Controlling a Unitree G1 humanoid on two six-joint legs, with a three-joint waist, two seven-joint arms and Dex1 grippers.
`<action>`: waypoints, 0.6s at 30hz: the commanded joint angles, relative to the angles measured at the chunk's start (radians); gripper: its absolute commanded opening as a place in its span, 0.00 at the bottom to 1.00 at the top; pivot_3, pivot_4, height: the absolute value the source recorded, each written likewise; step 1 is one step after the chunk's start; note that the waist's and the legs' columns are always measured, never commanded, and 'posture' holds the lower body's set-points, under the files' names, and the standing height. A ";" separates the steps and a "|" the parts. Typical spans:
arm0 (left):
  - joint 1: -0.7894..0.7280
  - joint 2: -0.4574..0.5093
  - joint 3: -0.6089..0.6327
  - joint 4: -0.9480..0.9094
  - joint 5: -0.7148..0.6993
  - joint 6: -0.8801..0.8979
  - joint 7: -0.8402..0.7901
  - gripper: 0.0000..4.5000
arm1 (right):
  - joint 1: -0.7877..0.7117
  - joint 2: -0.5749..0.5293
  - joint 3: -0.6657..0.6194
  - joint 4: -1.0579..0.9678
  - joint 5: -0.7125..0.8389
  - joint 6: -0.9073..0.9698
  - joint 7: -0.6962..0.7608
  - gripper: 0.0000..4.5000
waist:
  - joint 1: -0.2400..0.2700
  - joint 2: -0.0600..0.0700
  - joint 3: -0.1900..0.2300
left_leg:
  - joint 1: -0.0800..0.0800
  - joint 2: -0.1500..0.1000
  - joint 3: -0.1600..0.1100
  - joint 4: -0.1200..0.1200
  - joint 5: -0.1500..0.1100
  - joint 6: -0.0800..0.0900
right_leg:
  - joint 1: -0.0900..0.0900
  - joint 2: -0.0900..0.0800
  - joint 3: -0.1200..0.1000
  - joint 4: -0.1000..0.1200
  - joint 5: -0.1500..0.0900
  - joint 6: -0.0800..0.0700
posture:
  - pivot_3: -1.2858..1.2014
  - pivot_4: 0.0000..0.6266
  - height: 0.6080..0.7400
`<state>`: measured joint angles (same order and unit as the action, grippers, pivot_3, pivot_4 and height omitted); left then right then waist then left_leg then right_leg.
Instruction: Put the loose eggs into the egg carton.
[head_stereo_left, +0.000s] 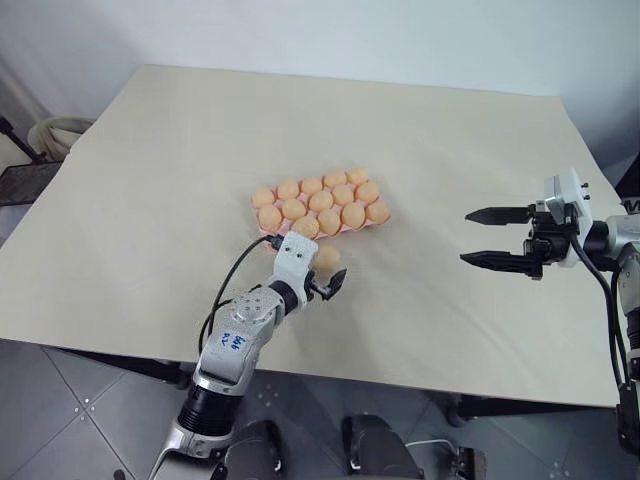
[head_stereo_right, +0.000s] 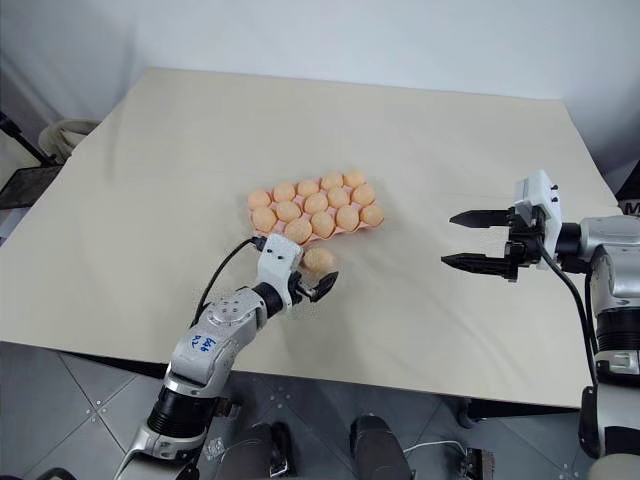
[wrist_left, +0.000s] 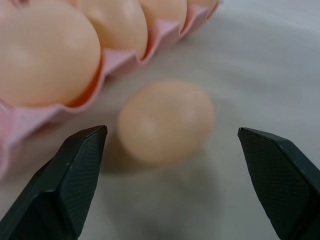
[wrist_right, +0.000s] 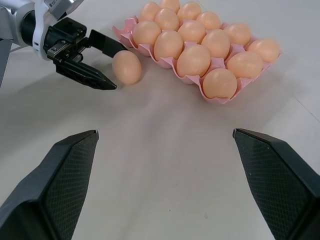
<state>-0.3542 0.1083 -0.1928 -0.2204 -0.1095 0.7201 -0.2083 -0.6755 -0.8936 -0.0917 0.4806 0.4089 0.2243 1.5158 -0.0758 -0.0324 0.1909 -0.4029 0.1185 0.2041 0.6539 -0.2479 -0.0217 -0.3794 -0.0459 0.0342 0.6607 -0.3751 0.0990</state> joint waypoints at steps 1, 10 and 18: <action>-0.012 -0.012 -0.005 -0.020 0.000 -0.010 -0.003 0.99 | 0.005 -0.014 -0.029 -0.025 0.011 0.003 0.000 1.00 | 0.001 0.000 0.000 | 0.000 0.000 0.000 0.000 0.000 0.000 | 0.000 0.000 0.000 0.000 0.000 0.000 | 0.52 0.24 1.00; -0.036 -0.022 -0.002 0.021 0.013 -0.067 -0.002 0.52 | 0.007 -0.013 -0.028 -0.033 0.010 0.013 -0.010 1.00 | 0.002 0.000 0.000 | 0.000 0.000 0.000 0.000 0.000 0.000 | 0.000 0.000 0.000 0.000 0.000 0.000 | 0.52 0.24 1.00; -0.040 -0.021 -0.008 0.024 0.011 -0.089 -0.014 0.27 | 0.014 -0.014 -0.030 -0.043 0.011 0.019 -0.021 1.00 | 0.002 0.000 0.000 | 0.000 0.000 0.000 0.000 0.000 0.000 | 0.000 0.000 0.000 -0.001 0.000 0.000 | 0.52 0.24 1.00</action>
<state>-0.3889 0.0887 -0.1951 -0.1651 -0.1032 0.6490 -0.2134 -0.6599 -0.8936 -0.0916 0.4722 0.4083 0.2426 1.4947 -0.0738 -0.0324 0.1910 -0.4028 0.1185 0.2038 0.6537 -0.2479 -0.0217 -0.3789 -0.0459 0.0341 0.6602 -0.3751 0.0990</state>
